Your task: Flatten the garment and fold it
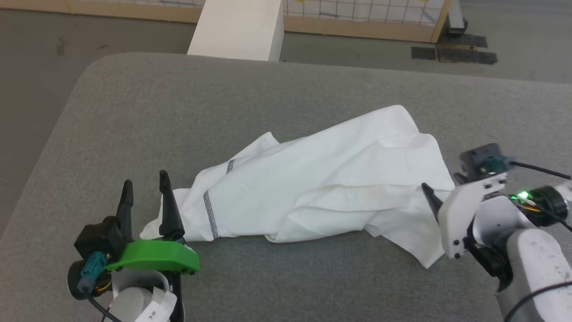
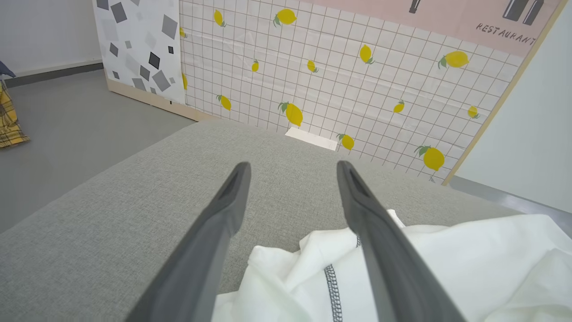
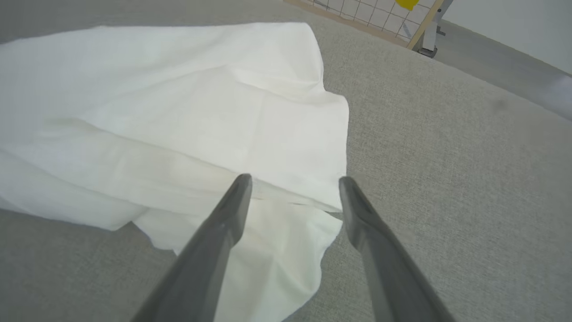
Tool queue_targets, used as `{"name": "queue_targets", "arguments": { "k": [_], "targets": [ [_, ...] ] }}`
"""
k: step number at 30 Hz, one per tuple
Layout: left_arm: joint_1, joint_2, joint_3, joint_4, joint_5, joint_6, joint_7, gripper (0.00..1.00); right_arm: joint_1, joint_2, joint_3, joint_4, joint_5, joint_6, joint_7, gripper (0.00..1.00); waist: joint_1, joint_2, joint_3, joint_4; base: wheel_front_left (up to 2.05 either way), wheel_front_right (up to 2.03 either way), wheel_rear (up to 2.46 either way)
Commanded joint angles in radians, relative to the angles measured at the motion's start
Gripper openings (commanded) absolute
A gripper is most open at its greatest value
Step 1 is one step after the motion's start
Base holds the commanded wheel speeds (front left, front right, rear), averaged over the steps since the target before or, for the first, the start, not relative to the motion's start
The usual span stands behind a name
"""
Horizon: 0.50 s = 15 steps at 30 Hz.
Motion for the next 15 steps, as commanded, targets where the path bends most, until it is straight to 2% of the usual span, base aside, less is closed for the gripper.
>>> {"name": "queue_targets", "arguments": {
  "k": [1, 7, 13, 14, 15],
  "targets": [
    [0.01, -0.01, 0.011, 0.001, 0.019, -0.013, -0.004, 1.0, -0.023, -0.014, 0.033, 0.022, -0.006, -0.002, 0.021, 1.0, 0.0, 0.0092, 0.035, 0.025, 0.0, 0.0, 0.0],
    [0.001, -0.059, 0.055, 0.005, 0.062, -0.053, -0.004, 1.0, -0.089, -0.046, 0.126, 0.095, -0.001, -0.002, 0.005, 1.0, 0.0, 0.0092, 0.072, 0.044, 0.0, 0.0, 0.0],
    [-0.006, -0.091, 0.08, 0.01, 0.092, -0.097, -0.004, 1.0, -0.12, -0.033, 0.127, 0.153, -0.003, -0.002, -0.068, 1.0, 0.0, 0.0092, 0.09, 0.05, 0.0, 0.0, 0.0],
    [-0.008, -0.095, 0.082, 0.012, 0.095, -0.102, -0.004, 1.0, -0.122, -0.031, 0.127, 0.159, 0.0, -0.002, -0.072, 0.33, 0.0, 0.0092, 0.092, 0.049, 0.0, 0.0, 0.0],
    [-0.012, -0.1, 0.084, 0.013, 0.1, -0.108, -0.004, 1.0, -0.126, -0.03, 0.129, 0.162, 0.007, -0.002, -0.079, 0.0, 0.0, 0.0092, 0.093, 0.048, 0.0, 0.0, 0.0]
  ]
}}
